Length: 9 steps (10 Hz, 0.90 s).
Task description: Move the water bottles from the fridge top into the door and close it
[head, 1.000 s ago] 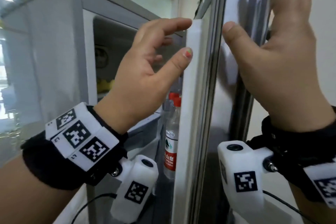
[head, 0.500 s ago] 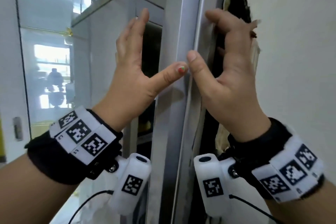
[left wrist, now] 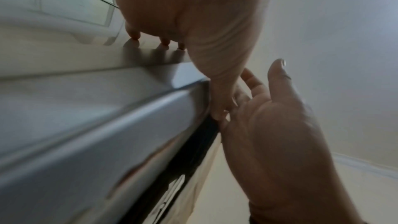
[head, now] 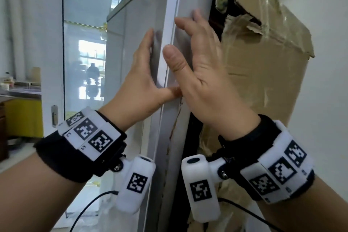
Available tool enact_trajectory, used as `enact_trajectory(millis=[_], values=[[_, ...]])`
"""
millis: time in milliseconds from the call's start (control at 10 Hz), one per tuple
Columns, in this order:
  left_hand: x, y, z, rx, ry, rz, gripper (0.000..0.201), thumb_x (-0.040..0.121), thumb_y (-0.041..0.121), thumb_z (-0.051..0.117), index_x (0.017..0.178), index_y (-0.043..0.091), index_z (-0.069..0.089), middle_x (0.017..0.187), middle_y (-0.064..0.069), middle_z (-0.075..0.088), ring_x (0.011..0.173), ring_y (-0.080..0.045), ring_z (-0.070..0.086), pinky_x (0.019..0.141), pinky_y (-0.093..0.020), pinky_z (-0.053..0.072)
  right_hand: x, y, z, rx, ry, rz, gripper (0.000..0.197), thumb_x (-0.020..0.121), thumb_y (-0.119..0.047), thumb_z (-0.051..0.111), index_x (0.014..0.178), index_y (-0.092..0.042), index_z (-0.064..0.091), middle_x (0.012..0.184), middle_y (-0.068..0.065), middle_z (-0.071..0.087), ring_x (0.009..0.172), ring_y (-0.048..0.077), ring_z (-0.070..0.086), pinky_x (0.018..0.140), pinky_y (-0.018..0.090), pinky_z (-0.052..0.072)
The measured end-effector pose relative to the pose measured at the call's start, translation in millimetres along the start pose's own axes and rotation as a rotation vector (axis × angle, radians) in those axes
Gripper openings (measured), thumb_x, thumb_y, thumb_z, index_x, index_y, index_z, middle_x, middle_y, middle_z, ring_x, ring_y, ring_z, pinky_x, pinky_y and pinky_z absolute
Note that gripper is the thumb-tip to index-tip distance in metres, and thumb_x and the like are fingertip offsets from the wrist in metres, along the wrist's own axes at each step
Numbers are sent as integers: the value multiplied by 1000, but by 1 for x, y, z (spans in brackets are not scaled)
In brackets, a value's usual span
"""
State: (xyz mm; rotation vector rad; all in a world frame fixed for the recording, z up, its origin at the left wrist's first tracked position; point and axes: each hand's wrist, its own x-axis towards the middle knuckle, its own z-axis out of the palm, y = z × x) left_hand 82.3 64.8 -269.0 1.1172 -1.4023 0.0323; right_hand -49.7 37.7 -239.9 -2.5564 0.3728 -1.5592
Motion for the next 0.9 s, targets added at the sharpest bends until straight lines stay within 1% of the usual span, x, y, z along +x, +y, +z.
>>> enact_trajectory(millis=[100,200,300,400,500,600,700,800,900], values=[[1,-5,1,22,15,18,110,80,21,77,157,23,-3,163,14,6,136,20,13,108,0,21,2,4,8,-35,18,-14,56,93,-45,43,145,-27,33,164,0,5,149,15,-3,121,35,6],[1,-5,1,42,4,30,109,81,22,76,157,23,-3,162,14,6,132,26,12,113,-5,20,2,6,11,-43,45,-31,57,93,-45,43,145,-25,33,164,2,5,149,18,-2,121,37,6],[1,-6,4,32,3,46,107,82,16,75,156,19,-2,159,15,7,111,44,11,101,8,21,2,6,12,-27,65,-25,60,91,-47,42,146,-25,32,163,3,7,149,20,-1,122,43,8],[1,-8,5,41,22,60,105,83,12,74,155,15,-2,159,12,7,111,44,13,94,11,22,2,3,15,-27,80,-31,63,88,-51,41,145,-25,33,163,4,8,149,21,1,122,46,10],[2,-7,5,99,46,68,106,84,20,73,155,13,-4,165,1,3,134,19,11,98,10,18,2,1,16,-34,84,-25,63,87,-52,42,143,-26,36,163,5,9,149,23,2,121,48,13],[-1,-1,3,157,64,75,104,83,25,73,156,16,-1,163,2,8,136,11,12,105,2,21,1,-1,11,9,71,-19,60,88,-48,48,142,-25,37,162,6,10,149,22,4,121,46,16],[-7,13,-2,176,122,107,93,82,36,68,155,23,12,160,9,17,140,6,19,117,-21,25,-2,-2,2,92,65,-19,52,90,-36,54,138,-20,43,160,8,16,148,19,13,117,25,20],[-14,33,-9,177,207,200,74,88,41,63,149,23,26,155,8,29,141,-2,30,115,-32,33,-5,-6,-13,94,206,-127,37,89,-21,56,125,-10,55,142,12,43,134,17,39,105,17,35],[-27,53,-22,159,257,415,54,91,36,60,137,22,35,144,2,40,134,-10,41,106,-31,42,-10,-10,-34,205,393,-350,22,89,-3,54,110,1,60,107,18,62,101,22,59,88,30,51]])
